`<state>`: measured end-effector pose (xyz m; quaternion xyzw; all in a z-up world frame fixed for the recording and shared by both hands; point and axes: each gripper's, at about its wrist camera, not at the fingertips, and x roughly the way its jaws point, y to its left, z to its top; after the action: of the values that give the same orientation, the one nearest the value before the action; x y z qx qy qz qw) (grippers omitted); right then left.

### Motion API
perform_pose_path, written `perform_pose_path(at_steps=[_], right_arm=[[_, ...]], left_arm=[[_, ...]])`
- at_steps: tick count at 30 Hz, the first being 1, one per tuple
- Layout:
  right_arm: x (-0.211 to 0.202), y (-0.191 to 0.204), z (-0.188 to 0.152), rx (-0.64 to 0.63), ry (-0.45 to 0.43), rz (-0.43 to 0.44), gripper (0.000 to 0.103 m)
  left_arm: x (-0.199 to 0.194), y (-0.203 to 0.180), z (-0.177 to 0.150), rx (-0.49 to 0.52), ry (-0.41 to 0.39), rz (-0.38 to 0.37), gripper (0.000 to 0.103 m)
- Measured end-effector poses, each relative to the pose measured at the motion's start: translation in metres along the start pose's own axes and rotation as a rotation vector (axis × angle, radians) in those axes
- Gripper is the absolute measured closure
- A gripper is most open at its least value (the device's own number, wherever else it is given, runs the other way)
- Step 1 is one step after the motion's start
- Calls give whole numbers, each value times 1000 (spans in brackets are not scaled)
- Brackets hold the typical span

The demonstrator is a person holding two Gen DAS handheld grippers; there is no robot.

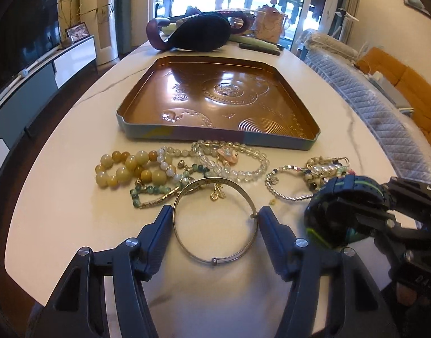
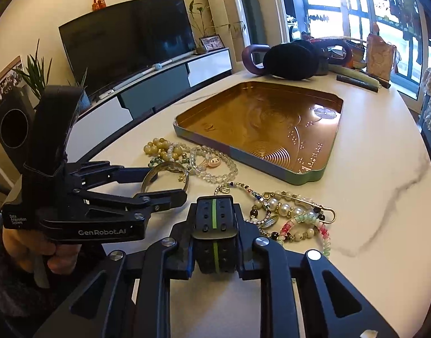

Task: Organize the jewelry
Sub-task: 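Close the left tool on the gold bangle while the right tool lifts the watch, then carry the bangle into the copper tray with the left tool while the right drops the watch there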

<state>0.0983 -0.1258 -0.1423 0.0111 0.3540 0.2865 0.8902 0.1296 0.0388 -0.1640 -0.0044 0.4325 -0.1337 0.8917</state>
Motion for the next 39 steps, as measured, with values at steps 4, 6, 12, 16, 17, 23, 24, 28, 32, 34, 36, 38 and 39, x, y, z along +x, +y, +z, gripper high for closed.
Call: perform_pose_path(at_steps=[4, 6, 12, 16, 17, 23, 24, 28, 32, 34, 36, 38, 39], right_arm=[[-8, 4, 2, -21, -26, -35, 83], [-12, 5, 3, -24, -40, -53, 83], [-23, 4, 4, -7, -65, -73, 83], [-35, 6, 8, -31, -98, -110, 83], [-37, 7, 10, -39, -105, -117, 83], [-53, 0, 32, -46, -146, -144, 83], [-55, -2, 36, -48, -152, -151, 83], [-66, -5, 62, -70, -193, -182, 83], [-76, -4, 90, -91, -249, -199, 84], [-78, -5, 104, -98, -274, -200, 83], [-76, -4, 113, -103, -288, -199, 83], [-69, -6, 122, -118, -294, -209, 84], [-65, -7, 126, -112, -295, -216, 84]], left_arm=[[-10, -2, -1, 18, -30, 23, 41], [-13, -3, -2, 28, -43, 31, 41], [-21, -4, -4, 38, -65, 41, 41], [-32, -5, -1, 29, -87, 39, 41], [-34, -6, 0, 29, -93, 41, 41], [-60, -13, 21, 55, -169, 45, 41], [-65, -14, 26, 57, -186, 47, 41], [-86, -21, 55, 81, -254, 47, 41], [-104, -31, 85, 115, -328, 55, 41], [-112, -34, 100, 129, -366, 49, 41], [-116, -35, 112, 129, -394, 43, 41], [-115, -33, 122, 125, -417, 21, 41], [-112, -31, 127, 119, -419, 13, 41]])
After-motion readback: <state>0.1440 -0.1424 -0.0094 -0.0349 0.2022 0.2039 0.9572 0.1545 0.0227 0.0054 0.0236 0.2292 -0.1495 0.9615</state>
